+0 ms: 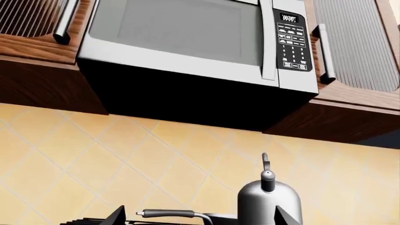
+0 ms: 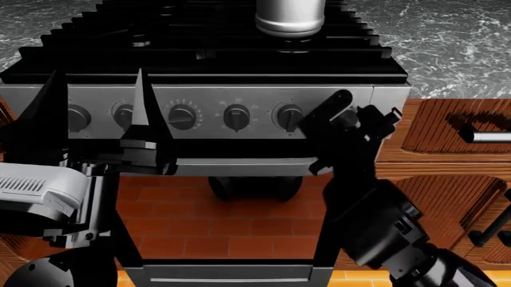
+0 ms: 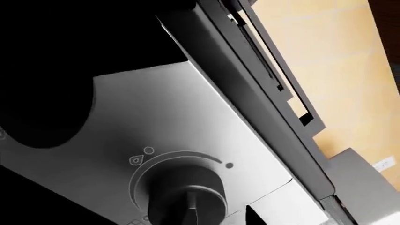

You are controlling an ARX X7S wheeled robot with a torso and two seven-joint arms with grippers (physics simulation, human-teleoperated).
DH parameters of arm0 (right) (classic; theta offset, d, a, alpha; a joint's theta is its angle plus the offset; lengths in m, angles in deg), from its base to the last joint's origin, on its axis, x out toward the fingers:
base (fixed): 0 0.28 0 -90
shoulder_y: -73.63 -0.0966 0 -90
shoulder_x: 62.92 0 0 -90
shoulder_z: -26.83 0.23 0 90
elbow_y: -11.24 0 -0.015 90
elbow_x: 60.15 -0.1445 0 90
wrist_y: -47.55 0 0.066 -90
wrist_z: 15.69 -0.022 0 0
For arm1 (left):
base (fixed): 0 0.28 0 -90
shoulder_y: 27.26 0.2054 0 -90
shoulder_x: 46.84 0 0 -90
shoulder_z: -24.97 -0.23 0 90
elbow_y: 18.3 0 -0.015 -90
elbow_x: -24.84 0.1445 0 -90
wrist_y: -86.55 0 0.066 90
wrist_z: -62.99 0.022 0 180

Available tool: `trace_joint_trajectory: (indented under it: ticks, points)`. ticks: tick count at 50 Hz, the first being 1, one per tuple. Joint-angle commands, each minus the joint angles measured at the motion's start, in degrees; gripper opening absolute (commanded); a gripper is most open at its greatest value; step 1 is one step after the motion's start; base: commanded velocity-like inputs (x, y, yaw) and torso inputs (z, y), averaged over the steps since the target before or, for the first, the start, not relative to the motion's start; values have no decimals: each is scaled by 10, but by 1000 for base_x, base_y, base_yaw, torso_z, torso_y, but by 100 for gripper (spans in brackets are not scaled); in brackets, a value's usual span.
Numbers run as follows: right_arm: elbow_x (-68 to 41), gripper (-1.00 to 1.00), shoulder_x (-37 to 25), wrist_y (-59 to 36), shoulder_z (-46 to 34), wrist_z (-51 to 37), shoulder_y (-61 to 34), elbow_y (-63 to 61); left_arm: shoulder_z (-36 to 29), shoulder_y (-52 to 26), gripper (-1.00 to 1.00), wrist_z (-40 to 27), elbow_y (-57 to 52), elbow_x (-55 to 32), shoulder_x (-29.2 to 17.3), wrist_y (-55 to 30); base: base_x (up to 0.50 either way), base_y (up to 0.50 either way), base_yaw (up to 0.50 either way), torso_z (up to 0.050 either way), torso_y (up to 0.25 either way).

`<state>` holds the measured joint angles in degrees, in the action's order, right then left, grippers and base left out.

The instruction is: Pick the kettle from the counter and place it on a stove burner. Then turn the burner on.

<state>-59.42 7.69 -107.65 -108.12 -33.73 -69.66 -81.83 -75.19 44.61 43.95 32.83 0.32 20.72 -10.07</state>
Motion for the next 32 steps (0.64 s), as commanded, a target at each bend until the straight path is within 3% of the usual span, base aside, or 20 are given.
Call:
trace_joint_trajectory:
  ticks: [1, 22, 32]
  points:
    - [-271, 100, 8, 61, -1, 89, 1, 13, -1, 0, 100, -1, 0, -2, -1, 1, 20, 5, 17, 0, 0]
    - [-355, 100, -42, -52, 116, -13, 70, -265, -2, 1, 100, -6, -7, -3, -6, 1, 2, 0, 2, 0, 0]
    - [-427, 100, -15, -191, 174, -73, 52, -425, -1, 1, 100, -11, -14, -5, -9, -1, 0, 0, 0, 0, 0]
